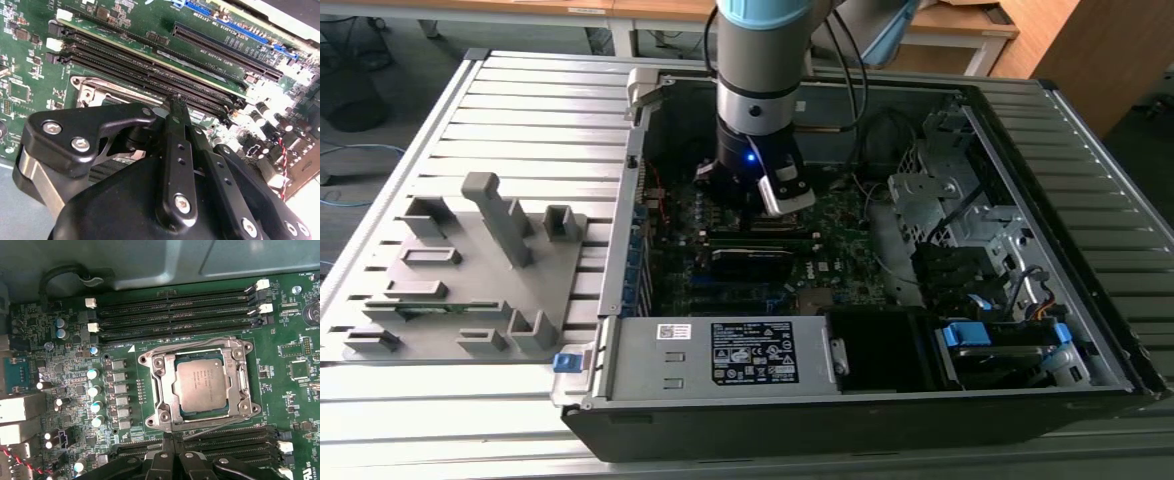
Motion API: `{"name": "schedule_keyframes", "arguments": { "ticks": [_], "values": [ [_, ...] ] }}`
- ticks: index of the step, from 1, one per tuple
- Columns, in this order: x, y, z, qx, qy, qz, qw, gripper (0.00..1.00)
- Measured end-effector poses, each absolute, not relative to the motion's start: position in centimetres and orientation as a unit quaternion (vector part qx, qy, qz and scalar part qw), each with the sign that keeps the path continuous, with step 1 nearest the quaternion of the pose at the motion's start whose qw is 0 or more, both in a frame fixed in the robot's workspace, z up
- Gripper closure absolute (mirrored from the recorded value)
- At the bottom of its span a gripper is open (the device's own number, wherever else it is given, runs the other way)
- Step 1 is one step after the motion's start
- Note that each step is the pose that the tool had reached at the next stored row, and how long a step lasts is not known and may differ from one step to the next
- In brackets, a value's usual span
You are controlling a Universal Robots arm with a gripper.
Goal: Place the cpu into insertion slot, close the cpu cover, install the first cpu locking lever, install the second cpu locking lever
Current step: 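Install the second cpu locking lever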
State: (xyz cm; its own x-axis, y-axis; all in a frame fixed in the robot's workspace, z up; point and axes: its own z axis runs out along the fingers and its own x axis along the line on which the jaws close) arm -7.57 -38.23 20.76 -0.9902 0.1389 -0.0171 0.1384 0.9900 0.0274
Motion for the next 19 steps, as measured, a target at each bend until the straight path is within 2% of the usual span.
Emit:
{"name": "schedule_keyframes", "arguments": {
  "ticks": [4, 19],
  "values": [
    [-7.7, -38.25, 20.75, 0.07, 0.997, 0.015, 0.009, 0.89],
    [-7.97, -39.15, 20.41, 0.07, 0.996, 0.047, 0.007, 0.89]
  ]
}}
